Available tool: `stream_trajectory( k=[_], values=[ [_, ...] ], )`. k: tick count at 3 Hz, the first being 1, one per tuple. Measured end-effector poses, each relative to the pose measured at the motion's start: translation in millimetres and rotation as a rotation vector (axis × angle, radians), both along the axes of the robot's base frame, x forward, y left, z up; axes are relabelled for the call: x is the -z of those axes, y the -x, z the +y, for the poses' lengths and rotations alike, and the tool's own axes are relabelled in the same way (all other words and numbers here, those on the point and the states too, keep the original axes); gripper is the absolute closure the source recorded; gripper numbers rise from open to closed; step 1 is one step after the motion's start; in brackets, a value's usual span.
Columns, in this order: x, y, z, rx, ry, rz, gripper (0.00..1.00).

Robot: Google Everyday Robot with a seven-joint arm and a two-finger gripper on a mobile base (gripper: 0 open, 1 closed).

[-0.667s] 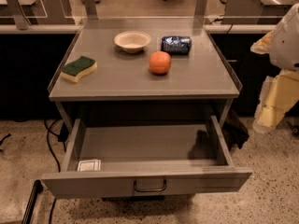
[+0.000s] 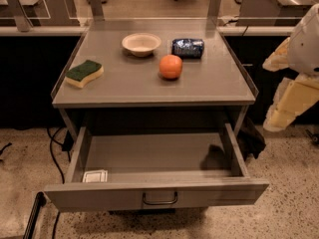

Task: Close top drawer

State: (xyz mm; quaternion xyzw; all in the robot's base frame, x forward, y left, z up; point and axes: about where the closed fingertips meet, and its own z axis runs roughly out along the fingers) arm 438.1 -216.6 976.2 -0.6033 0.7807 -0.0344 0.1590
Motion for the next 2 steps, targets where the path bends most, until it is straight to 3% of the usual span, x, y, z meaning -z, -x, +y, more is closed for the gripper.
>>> stream_trajectory(
  k=[2],
  values=[
    [8.7, 6.5, -4.3, 0.009, -0.011, -0.013, 0.72]
  ],
)
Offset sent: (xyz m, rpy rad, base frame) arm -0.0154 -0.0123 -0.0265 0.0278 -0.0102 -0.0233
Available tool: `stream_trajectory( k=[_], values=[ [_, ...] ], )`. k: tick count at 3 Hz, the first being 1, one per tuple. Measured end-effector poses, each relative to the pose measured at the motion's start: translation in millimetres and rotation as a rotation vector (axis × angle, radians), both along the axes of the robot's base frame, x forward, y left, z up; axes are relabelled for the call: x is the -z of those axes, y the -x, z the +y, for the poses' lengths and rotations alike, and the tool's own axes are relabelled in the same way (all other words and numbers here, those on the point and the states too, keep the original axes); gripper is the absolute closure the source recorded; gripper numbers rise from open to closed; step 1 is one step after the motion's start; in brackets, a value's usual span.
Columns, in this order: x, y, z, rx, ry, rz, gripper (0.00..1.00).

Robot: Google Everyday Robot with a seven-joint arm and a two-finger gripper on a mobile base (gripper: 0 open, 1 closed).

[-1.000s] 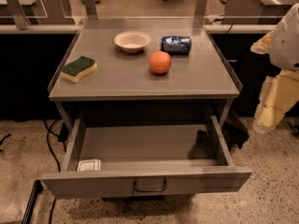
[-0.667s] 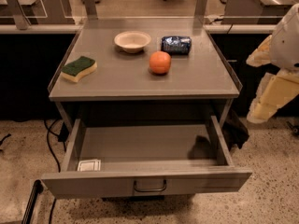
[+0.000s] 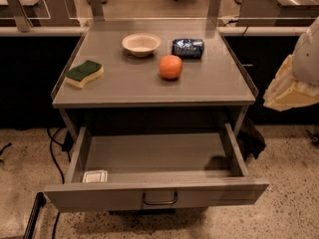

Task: Close top drawer

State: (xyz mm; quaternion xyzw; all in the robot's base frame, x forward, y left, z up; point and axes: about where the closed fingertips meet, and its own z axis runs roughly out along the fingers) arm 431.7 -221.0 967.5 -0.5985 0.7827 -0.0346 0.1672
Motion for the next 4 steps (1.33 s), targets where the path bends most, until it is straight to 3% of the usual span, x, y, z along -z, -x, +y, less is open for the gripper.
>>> stream_trajectory(
  k=[1, 2, 3, 4],
  values=[
    [25, 11, -5, 0.006, -0.019, -0.015, 0.95],
    [60, 21, -15, 0.034, -0.033, 0.009, 1.00],
    [108, 42, -22, 0.075, -0.066, 0.090, 1.00],
    [108, 42, -22, 0.075, -0.066, 0.090, 1.00]
  ],
)
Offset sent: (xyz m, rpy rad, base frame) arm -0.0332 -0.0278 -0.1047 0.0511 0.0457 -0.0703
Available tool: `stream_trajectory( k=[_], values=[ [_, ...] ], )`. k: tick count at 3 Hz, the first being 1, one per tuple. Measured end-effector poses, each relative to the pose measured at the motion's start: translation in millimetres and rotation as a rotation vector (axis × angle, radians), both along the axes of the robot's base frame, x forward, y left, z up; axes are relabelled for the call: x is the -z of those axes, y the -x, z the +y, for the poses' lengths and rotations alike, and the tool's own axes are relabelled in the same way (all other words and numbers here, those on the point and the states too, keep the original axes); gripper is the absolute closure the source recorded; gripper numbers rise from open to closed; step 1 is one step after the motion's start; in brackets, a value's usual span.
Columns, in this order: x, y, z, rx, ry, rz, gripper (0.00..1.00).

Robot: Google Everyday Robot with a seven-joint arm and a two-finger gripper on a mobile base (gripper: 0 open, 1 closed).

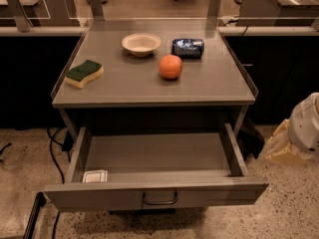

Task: Close top drawer

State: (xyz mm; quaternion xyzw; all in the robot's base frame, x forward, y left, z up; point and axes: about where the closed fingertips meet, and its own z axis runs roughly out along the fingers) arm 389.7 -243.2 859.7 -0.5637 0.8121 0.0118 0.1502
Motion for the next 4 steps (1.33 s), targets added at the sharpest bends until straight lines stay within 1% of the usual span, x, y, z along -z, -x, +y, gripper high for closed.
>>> stream_trajectory(
  k=[1, 2, 3, 4],
  values=[
    [19, 17, -3, -0.010, -0.006, 0.037, 1.00],
    [59, 42, -6, -0.004, -0.054, 0.083, 1.00],
    [104, 63, -1, -0.004, -0.123, 0.116, 1.00],
    [149, 75, 19, -0.044, -0.218, 0.125, 1.00]
  ],
)
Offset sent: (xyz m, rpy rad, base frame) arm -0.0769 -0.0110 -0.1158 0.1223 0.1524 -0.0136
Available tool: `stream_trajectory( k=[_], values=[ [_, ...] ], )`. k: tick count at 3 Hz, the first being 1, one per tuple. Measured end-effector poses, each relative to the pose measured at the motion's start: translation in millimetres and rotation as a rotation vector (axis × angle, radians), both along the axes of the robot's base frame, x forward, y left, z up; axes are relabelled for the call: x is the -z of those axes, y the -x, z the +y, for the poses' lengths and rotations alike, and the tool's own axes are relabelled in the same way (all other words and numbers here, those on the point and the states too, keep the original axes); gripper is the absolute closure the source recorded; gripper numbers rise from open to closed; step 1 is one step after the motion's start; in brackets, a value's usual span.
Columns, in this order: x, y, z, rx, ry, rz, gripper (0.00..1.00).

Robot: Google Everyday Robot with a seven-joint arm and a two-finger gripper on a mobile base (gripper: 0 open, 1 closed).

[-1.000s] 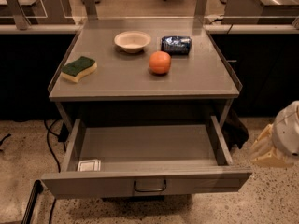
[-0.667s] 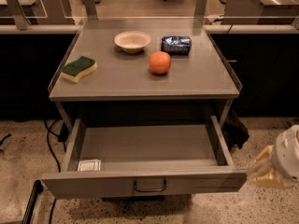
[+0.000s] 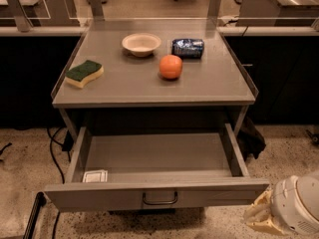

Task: Close top drawer

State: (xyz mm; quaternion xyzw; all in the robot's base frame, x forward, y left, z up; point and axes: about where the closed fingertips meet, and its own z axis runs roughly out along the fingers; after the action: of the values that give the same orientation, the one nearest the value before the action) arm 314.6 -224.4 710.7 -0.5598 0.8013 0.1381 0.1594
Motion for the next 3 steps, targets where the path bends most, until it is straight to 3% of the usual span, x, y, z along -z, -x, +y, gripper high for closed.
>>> stream_trajectory(
  k=[1, 3],
  values=[
    [1, 1, 1, -0.004, 0.001, 0.002, 1.00],
    [24, -14, 20, -0.079, -0.054, -0.159, 1.00]
  ],
)
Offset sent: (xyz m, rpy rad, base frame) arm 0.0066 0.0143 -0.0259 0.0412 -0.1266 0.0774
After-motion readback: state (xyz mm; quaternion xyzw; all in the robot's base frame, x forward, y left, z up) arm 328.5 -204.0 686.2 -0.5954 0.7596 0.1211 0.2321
